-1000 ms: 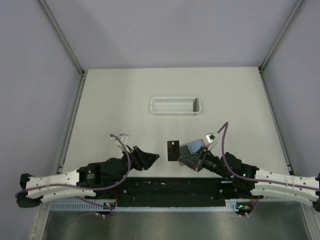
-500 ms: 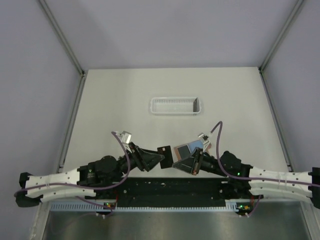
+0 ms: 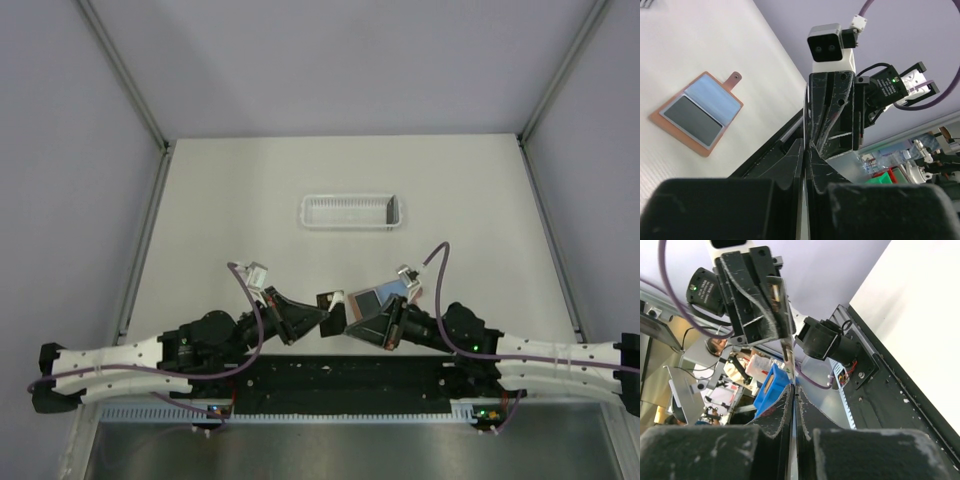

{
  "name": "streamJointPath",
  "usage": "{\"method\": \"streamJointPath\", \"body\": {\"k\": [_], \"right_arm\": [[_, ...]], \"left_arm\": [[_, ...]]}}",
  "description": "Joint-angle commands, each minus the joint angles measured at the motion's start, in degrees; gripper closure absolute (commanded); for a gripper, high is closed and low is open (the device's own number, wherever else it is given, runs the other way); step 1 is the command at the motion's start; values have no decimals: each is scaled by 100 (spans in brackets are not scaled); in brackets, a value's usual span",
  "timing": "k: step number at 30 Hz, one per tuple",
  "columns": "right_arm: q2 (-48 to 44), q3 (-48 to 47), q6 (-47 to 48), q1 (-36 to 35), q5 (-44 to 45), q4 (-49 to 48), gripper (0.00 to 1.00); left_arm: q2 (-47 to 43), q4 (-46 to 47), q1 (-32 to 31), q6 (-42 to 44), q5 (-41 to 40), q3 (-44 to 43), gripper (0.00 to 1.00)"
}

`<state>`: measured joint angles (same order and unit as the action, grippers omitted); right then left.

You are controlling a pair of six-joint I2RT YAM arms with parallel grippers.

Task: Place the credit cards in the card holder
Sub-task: Turn over the card holder at the center of the board.

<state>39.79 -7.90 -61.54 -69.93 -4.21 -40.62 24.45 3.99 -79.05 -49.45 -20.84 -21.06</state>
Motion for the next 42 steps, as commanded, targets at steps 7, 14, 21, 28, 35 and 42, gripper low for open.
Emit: {"method": "streamJointPath", "body": {"k": [7,14,21,28,35,42], "right_arm": [[-708,-343,502,41,315,888,51],[-1096,-458,696,41,394,1381,55],[-1044,-440,696,32,394,1320,65],[-973,-405,661,41,342,1250,70],[-710,-414,634,32,228,1013,81],[-727,-685,774,41,393,1677,100]], "left_arm": [[122,744,-6,129,554,58,100],[507,858,3,138,1002,-38,100],[860,1174,3,76,1153,-91,100],[781,1166,-6,102,968,-91,100],[772,1174,-6,85,933,-91,100],[632,911,3,32,600,-100,57]]}}
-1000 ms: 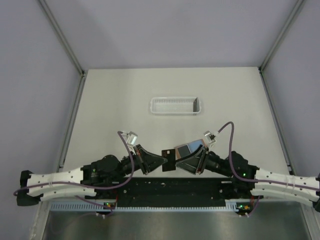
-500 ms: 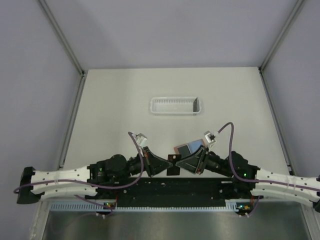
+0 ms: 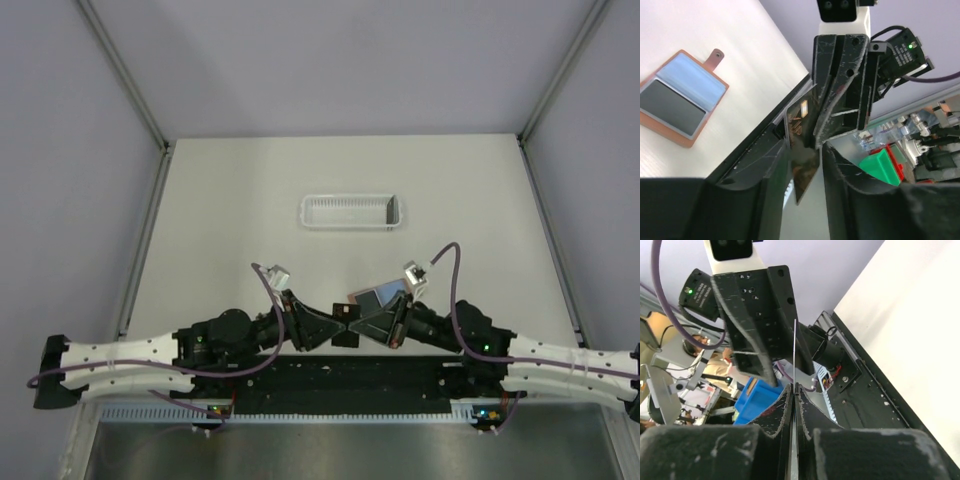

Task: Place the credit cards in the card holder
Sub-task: Turn over the card holder at the center of the board.

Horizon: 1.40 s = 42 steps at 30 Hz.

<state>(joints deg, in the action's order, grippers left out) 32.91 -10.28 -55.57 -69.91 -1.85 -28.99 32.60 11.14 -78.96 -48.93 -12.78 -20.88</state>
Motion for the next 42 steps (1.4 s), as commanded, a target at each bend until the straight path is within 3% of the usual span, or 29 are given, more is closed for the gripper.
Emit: {"method": "streamJointPath", "body": {"k": [1,3,5,9,10,13,17,24,42], "right_arm": [[-91,-631,204,30,541,1092,100],[-196,-1044,222,39,1218,2400,100],[-232,-1439,266,39,1938,3764,100],[39,-2283,476,126,3031,5690,100],[389,-2764,668,431,3145,6503,100],[979,-3198,959,1187,2701,7222,100],[1656,-3410,1644,2137,1926,7426,100],[2658,-3910,2568,2920,1882,7505,100],[4733,-4447,3421,3150,2892,5958,100]], "left_arm": [[-253,13,-6,-29,-330,-126,44],[-464,-242,-6,-29,-593,-127,31],[-675,-497,-6,-38,-900,-109,25],[-764,-1007,-6,-3,-1235,-161,24],[-590,-1321,-6,-29,-1349,-222,24],[-325,-1430,12,-55,-1412,-267,25],[26,-1395,73,-108,-1430,-276,27],[528,-1342,214,-126,-1298,-337,28],[423,-1158,355,-302,-929,23,33]]}}
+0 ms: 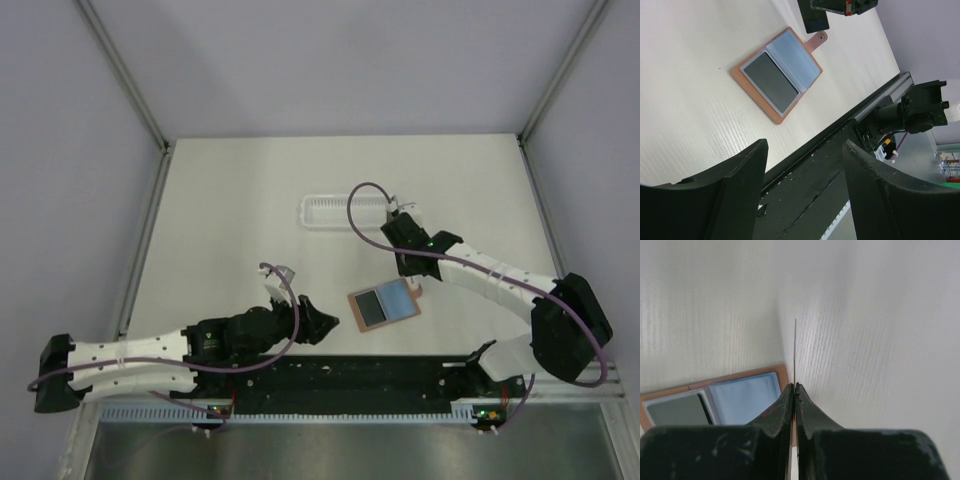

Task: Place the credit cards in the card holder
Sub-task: Turn over the card holder at the center of the board.

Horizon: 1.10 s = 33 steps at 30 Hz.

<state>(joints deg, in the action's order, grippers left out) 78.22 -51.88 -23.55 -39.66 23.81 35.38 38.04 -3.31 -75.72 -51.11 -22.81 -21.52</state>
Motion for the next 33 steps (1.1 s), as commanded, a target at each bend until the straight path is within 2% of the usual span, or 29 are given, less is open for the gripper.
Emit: {"method": "streamJointPath", "body": {"k": [1,8,15,33], "right_arm": [[273,-331,245,160,300,-514,100],[853,-472,562,371,-26,-663,100],[1038,-288,501,433,-149,-778,100],[248,433,-53,433,-1019,-391,100]], "left_arm": [[-139,278,40,-92,83,95,33],[-157,287,40,-74,136,104,34],[-174,278,40,-92,163,148,34],[-95,287,49,-118,198,183,34]]}}
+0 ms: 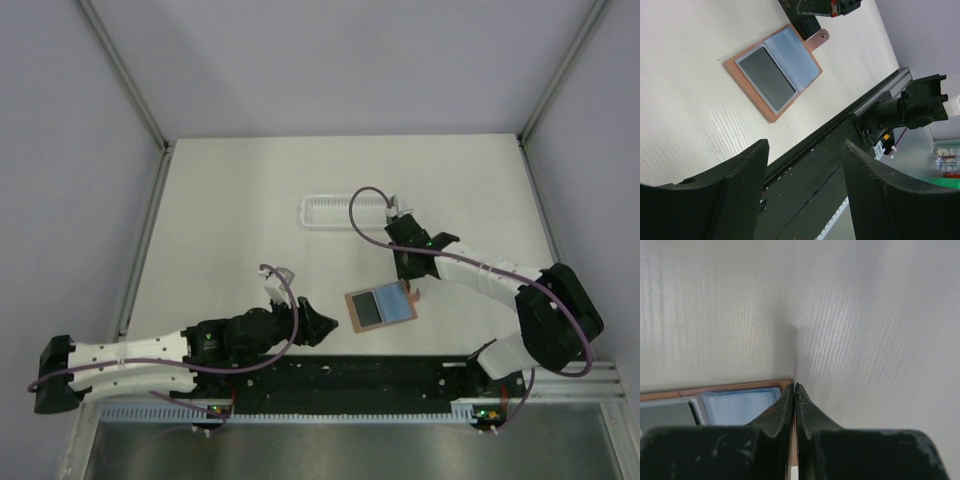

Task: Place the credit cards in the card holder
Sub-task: Turn over the card holder at the center of the board.

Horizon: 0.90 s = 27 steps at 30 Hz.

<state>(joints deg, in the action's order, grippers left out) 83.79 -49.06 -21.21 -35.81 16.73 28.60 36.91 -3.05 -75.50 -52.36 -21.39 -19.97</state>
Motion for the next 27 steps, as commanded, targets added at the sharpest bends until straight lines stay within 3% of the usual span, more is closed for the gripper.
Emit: {"method": "streamJointPath", "body": {"k": [1,19,27], "right_arm": [[-354,177,-313,39,-363,304,100],[-1022,678,-621,-13,-1453,120,100],[-2339,810,-1077,-66,-399,322,100]], "left_arm": [[27,261,27,6,64,37,34],[-17,252,27,-55,47,142,35],[413,252,53,252,-102,-138,34]]}}
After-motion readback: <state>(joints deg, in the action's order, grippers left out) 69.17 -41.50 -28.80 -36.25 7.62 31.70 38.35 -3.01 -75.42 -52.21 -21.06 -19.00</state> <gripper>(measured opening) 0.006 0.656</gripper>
